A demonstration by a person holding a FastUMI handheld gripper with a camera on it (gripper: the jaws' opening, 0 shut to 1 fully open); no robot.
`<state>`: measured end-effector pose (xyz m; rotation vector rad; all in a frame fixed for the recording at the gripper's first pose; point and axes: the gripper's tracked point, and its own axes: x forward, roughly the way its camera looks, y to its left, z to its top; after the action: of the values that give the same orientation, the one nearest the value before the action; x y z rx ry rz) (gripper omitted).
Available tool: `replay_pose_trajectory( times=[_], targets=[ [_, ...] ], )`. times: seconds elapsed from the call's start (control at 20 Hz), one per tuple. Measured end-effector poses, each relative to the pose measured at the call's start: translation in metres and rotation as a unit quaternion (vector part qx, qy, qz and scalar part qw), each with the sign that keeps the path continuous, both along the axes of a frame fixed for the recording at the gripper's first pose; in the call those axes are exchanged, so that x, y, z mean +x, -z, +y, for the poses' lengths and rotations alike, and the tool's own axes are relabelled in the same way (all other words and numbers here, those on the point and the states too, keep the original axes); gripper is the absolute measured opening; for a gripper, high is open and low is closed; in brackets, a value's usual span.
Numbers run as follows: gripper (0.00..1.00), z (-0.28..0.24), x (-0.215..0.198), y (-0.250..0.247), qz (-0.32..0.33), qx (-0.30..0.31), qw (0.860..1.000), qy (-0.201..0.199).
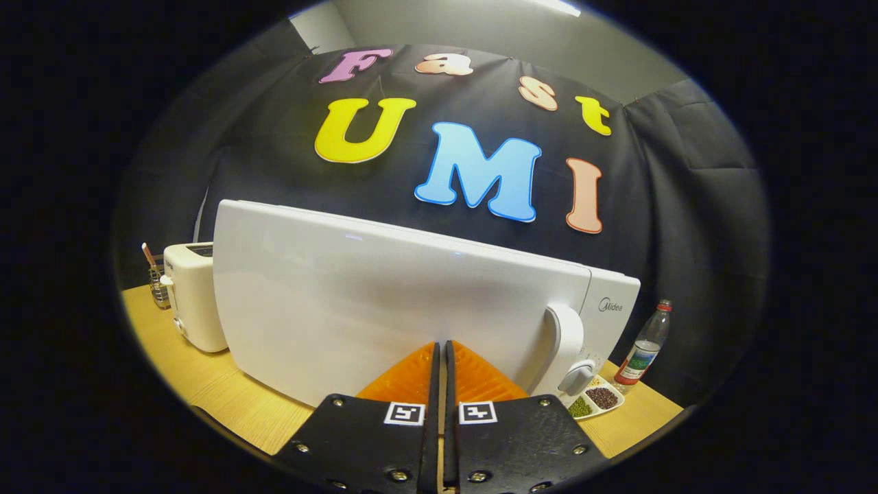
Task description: Open the microwave, put the food inside, and close the microwave door.
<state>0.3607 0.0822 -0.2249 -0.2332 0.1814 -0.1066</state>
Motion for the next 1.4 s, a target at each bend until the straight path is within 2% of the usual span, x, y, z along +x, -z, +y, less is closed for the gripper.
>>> replay_pose_trajectory(
  times=[0.15, 0.35, 0.6, 0.9, 1.05, 1.25, 1.4],
  targets=[
    [0.04, 0.0, -0.002, 0.002, 0.0, -0.016, 1.0, -0.01],
    [0.03, -0.002, -0.03, 0.004, 0.038, 0.052, 0.998, -0.018],
    [0.03, 0.017, -0.114, -0.06, -0.006, 0.073, 0.995, -0.074],
    [0.03, 0.025, -0.228, -0.142, -0.048, 0.023, 0.99, -0.128],
    [0.03, 0.022, -0.284, -0.182, -0.058, 0.046, 0.985, -0.155],
    [0.03, -0.005, -0.343, -0.202, -0.033, 0.106, 0.98, -0.165],
    [0.03, -0.041, -0.368, -0.211, -0.038, 0.134, 0.98, -0.139]
  ],
)
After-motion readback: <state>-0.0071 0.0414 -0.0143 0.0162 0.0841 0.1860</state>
